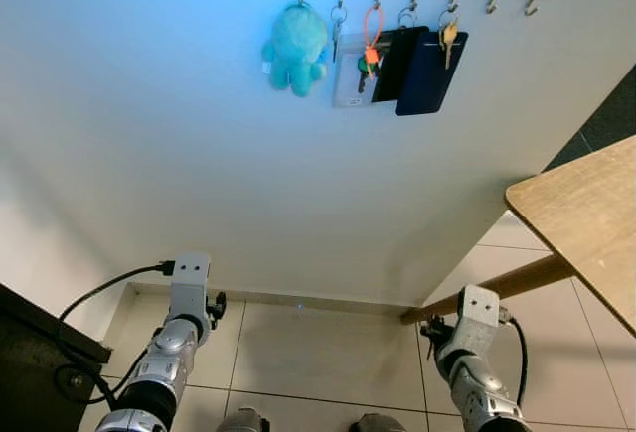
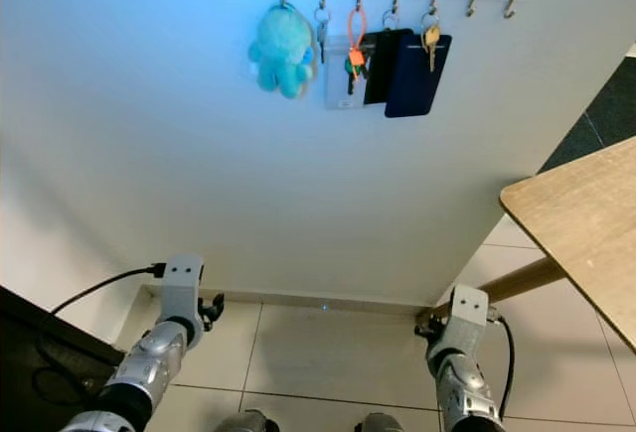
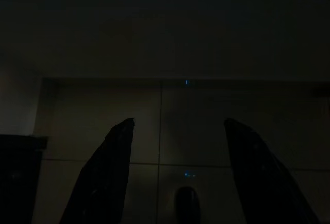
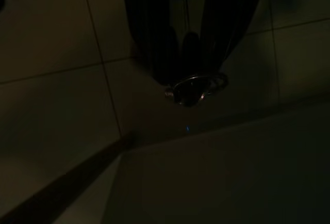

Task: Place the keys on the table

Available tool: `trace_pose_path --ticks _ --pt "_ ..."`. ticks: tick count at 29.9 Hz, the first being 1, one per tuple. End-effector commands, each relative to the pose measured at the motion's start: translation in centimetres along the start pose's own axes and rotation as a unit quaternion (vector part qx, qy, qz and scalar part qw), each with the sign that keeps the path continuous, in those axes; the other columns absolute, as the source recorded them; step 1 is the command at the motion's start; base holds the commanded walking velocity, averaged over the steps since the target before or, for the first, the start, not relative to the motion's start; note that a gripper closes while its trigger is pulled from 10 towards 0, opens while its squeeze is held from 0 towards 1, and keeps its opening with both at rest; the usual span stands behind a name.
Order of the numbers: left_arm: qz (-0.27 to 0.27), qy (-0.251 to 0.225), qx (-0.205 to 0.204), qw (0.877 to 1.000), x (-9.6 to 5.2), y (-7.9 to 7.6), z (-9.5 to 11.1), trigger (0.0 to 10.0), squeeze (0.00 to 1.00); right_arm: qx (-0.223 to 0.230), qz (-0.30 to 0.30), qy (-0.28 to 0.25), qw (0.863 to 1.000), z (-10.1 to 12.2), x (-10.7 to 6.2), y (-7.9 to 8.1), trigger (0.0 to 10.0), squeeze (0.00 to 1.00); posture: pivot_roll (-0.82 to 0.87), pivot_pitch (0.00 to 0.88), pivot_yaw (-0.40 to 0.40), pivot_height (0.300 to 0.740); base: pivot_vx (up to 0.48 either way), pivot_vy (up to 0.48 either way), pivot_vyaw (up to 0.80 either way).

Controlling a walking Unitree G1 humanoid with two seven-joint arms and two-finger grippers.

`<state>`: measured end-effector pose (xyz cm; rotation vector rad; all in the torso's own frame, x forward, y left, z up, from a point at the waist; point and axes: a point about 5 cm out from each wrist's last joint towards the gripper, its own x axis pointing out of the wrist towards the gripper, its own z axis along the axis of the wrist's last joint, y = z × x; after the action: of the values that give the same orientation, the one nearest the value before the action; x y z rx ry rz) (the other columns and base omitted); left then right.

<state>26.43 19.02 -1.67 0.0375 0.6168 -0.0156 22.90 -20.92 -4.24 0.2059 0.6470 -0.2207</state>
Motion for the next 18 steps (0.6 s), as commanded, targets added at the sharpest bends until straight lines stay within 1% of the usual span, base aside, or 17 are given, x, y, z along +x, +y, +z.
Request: trace_pose_path --ticks 1,2,4,9,13,18 --pt "-0.006 0.03 0.008 0.999 -0.2 -0.4 -1.6 10.0 0.0 -0.02 -0.013 0.034 0.999 -2.1 -0.6 -0.7 10.0 0.0 0.03 0.063 -0.006 0.74 0.0 0.0 0.0" --pt "-0.016 0.031 0.016 0.999 -0.2 -0.5 -1.8 10.0 0.0 -0.022 -0.016 0.052 0.998 -3.2 -1.0 -1.0 10.0 0.0 0.03 0.052 -0.004 0.74 0.0 0.0 0.0" --pt "-0.03 0.025 0.028 0.999 -0.2 -0.6 -1.9 10.0 0.0 -0.02 -0.022 0.064 0.998 -4.5 -1.5 -1.4 10.0 0.0 0.03 0.041 0.0 0.74 0.0 0.0 0.0" --pt "-0.023 0.026 0.03 0.999 0.0 -0.4 -2.2 10.0 0.0 -0.018 -0.02 0.064 0.998 -5.0 -1.6 -1.4 10.0 0.0 0.02 0.034 0.002 0.74 0.0 0.0 0.0" --pt "-0.004 0.023 0.016 1.0 0.0 -0.1 -2.6 10.0 0.0 -0.017 -0.023 0.058 0.998 -5.0 -1.5 -1.3 10.0 0.0 0.02 0.025 0.006 0.74 0.0 0.0 -0.8" --pt "-0.014 0.014 0.005 1.0 0.0 -0.6 -2.5 10.0 0.0 -0.018 -0.016 0.051 0.998 -4.6 -1.2 -1.0 10.0 0.0 0.02 0.02 0.004 0.74 0.0 0.0 -0.8"
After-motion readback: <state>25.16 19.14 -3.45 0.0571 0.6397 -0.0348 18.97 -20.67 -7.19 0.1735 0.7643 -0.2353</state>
